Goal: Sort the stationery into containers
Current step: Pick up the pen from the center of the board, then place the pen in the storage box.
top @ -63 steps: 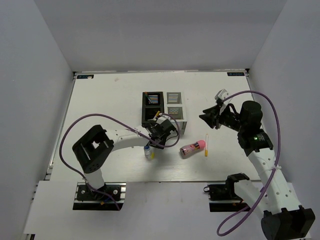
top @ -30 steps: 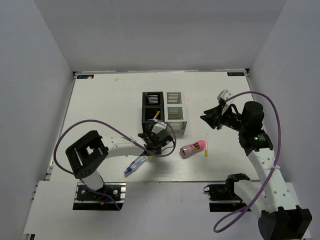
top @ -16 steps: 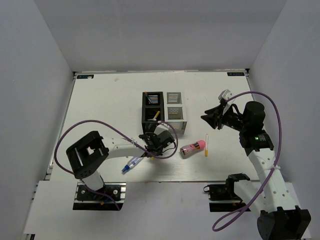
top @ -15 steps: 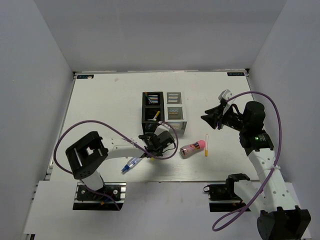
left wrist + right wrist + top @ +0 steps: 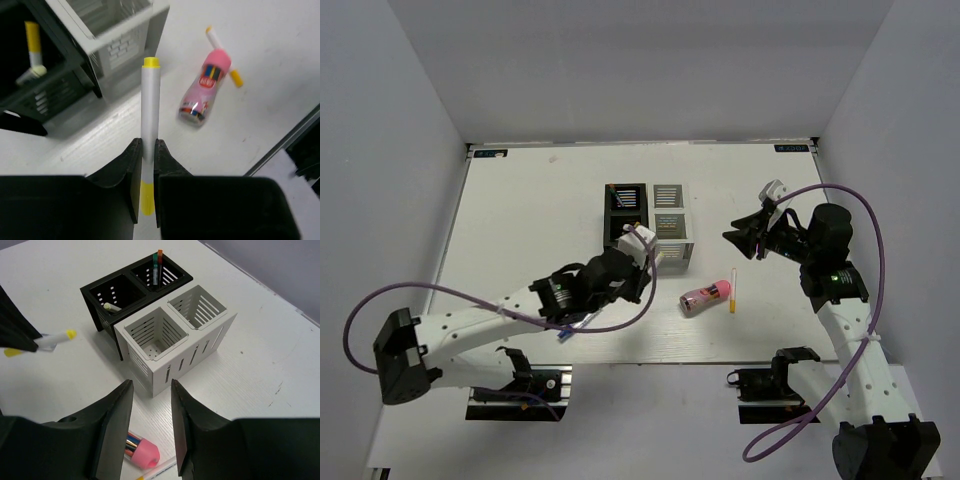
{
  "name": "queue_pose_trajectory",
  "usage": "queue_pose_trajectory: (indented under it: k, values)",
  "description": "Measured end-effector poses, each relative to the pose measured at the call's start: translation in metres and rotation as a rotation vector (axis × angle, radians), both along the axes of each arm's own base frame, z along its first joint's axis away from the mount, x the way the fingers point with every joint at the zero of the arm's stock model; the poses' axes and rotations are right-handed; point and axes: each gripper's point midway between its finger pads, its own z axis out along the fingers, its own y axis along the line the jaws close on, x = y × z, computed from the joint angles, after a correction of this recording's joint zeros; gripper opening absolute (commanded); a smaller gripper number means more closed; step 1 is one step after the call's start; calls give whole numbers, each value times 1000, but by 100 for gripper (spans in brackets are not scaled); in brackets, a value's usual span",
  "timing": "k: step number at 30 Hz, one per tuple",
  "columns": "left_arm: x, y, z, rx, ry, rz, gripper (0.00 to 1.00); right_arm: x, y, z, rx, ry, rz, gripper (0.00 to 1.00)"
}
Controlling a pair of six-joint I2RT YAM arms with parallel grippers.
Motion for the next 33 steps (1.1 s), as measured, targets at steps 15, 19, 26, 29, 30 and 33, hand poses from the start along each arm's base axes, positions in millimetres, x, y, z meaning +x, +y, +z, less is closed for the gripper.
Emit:
queue_pose_trajectory:
  k: [15,19,26,29,30,33]
  values:
    - [63,37,69,-244,-516,290,0,-4,2,-5,6,14,23,42]
    - [80,29,85,-260,-576,351,0,-4,1,-5,6,14,22,42]
    - [120,27,73,-185,-640,477,0,-6,2,-5,8,9,28,42]
    - [138,32,53,-126,-640,525,0,-8,0,-8,6,9,25,42]
    - [144,34,47,-108,-639,539,0,-9,0,-8,5,8,23,42]
    - [156,42,32,-70,-631,576,0,-10,-2,-5,3,-9,18,42]
